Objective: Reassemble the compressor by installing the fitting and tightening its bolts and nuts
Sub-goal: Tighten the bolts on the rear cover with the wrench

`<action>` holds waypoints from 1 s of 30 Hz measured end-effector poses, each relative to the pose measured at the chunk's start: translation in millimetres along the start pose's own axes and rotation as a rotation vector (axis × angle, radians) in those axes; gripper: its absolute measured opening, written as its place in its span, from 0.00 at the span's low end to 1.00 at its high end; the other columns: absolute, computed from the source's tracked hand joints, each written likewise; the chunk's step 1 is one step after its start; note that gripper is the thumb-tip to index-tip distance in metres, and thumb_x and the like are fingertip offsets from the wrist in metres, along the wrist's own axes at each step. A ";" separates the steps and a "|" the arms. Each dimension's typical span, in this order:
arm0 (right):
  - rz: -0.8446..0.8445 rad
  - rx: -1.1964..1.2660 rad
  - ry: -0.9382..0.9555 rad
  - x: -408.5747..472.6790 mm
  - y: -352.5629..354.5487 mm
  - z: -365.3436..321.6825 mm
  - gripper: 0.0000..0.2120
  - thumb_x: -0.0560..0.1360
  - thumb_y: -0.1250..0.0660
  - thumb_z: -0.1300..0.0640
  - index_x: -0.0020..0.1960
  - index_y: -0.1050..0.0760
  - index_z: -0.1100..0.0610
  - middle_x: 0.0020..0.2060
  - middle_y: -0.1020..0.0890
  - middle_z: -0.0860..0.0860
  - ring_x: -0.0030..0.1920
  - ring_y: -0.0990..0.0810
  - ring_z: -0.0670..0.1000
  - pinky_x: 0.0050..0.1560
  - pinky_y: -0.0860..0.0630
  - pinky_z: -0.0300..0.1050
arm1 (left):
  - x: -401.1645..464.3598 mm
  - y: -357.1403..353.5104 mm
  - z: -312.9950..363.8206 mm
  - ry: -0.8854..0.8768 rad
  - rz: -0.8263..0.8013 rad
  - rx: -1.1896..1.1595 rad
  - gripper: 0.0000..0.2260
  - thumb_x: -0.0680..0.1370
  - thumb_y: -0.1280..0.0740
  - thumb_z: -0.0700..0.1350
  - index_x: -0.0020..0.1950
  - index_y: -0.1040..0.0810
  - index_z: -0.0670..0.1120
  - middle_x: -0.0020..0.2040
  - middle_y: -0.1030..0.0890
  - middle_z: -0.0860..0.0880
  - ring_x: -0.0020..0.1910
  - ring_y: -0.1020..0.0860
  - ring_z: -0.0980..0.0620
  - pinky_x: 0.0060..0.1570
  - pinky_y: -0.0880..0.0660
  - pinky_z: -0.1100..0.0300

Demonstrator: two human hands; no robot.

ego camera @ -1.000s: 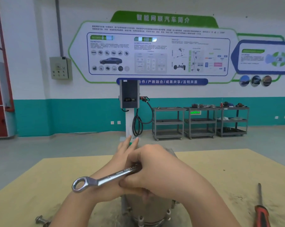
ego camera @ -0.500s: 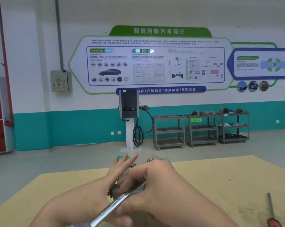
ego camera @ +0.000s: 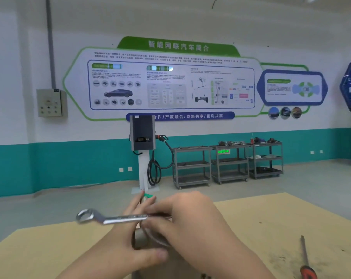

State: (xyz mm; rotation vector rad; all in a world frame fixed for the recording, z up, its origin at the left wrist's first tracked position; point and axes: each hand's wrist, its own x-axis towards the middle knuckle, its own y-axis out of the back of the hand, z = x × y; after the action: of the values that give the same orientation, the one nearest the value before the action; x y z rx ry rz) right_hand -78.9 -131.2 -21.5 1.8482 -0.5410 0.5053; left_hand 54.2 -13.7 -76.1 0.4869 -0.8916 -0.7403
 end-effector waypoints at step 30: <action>0.158 0.983 -0.572 23.8 3.7 68.0 0.04 0.73 0.28 0.65 0.47 0.22 0.65 0.26 0.21 0.54 0.21 0.31 0.44 0.23 0.33 0.33 | 1.7 1.3 19.9 0.072 -0.006 -0.044 0.33 0.56 0.31 0.66 0.58 0.35 0.61 0.56 0.48 0.78 0.57 0.31 0.74 0.48 0.35 0.82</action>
State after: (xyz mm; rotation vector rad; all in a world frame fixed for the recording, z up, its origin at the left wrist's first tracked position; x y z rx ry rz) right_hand -56.3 -199.5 -26.6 2.9444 -0.9258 0.3559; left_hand 38.8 -15.6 -63.4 0.4752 -0.8050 -0.7420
